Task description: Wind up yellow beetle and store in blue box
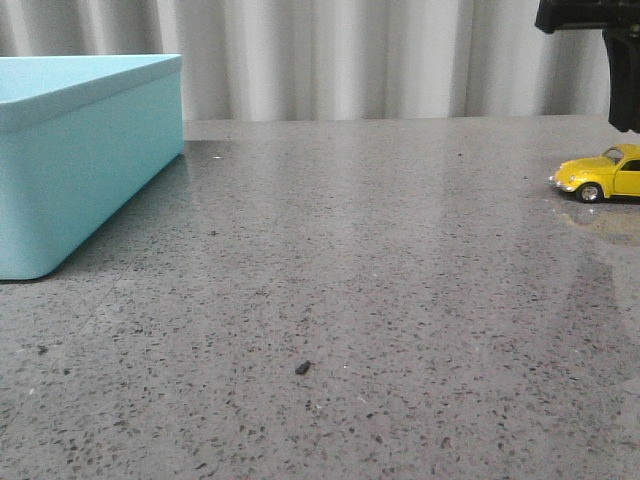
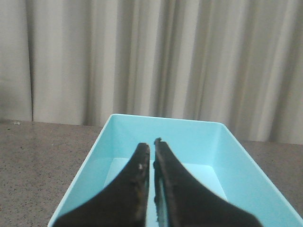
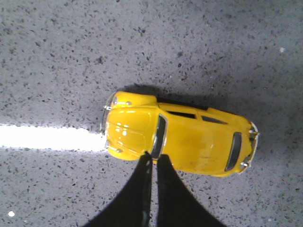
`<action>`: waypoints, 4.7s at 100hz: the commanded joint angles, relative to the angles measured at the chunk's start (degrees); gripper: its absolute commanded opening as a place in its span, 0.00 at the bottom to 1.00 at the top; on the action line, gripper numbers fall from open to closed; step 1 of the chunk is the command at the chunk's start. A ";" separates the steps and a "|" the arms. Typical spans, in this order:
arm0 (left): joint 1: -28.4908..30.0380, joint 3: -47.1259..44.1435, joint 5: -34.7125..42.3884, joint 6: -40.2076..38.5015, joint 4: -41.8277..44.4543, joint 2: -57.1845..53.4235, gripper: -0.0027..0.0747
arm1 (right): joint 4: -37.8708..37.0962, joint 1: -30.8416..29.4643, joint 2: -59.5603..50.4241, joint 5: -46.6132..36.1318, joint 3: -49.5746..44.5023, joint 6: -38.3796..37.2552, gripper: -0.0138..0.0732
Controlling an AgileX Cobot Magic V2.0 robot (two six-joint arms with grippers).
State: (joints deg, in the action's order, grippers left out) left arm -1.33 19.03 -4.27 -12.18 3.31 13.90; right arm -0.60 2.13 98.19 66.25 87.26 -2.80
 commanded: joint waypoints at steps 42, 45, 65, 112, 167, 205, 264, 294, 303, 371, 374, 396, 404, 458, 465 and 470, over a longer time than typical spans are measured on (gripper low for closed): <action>-0.15 2.06 4.72 -0.19 -0.53 1.04 0.01 | -1.01 -2.07 -0.04 -2.70 2.12 -0.28 0.09; -0.15 2.06 4.72 -0.19 -0.53 1.04 0.01 | -1.01 -2.07 -0.04 -2.83 2.12 -0.28 0.09; -0.15 2.06 4.72 -0.19 -0.53 1.04 0.01 | -1.01 -2.21 0.68 -2.82 2.12 -0.28 0.09; -0.15 2.06 4.72 -0.19 -0.53 1.04 0.01 | -4.83 -4.18 2.52 0.35 2.12 -0.50 0.09; -0.15 2.06 4.72 -0.19 -0.53 1.04 0.01 | -9.88 -11.62 2.80 2.13 2.12 -0.50 0.09; -0.15 2.06 4.72 -0.19 -0.53 1.04 0.01 | -0.57 -11.49 -5.69 1.94 10.92 0.50 0.09; -0.15 2.06 4.72 -0.19 -0.53 1.04 0.01 | 2.94 -11.49 -8.74 4.88 14.52 0.97 0.09; -0.15 2.06 4.72 -0.19 -0.53 1.04 0.01 | 6.71 -11.49 -9.31 3.22 14.52 2.80 0.09; -0.15 2.18 4.61 -0.19 -0.53 1.04 0.01 | 7.63 -11.49 -10.54 1.16 14.52 2.80 0.09; -11.52 34.52 -7.60 8.57 -0.53 34.34 0.01 | 8.21 -11.49 -23.99 -0.33 14.18 3.39 0.09; -12.62 36.73 -8.98 10.04 -0.53 36.34 0.01 | 8.21 -11.49 -24.54 -0.54 14.18 3.39 0.09; -18.44 53.54 -17.08 19.10 -0.53 52.41 0.01 | 8.21 -11.49 -30.90 -6.66 10.10 4.00 0.09; -19.53 58.64 -19.89 22.30 -0.53 56.98 0.01 | 8.21 -11.49 -33.92 -8.60 7.63 5.06 0.09; -20.81 73.15 -27.26 48.75 -13.47 73.53 0.16 | 8.21 -11.49 -50.14 -11.90 -9.74 5.47 0.09; -20.81 73.93 -28.76 52.87 -14.77 75.08 0.29 | 7.94 -11.08 -51.59 -11.90 -11.42 5.47 0.09; -20.81 74.38 -29.70 54.87 -14.77 76.05 0.40 | 7.22 -10.34 -52.56 -12.03 -12.85 5.47 0.09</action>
State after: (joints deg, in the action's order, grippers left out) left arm -21.63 90.71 -35.71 37.62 -9.04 90.55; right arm 7.41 -8.85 47.39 58.82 75.21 2.13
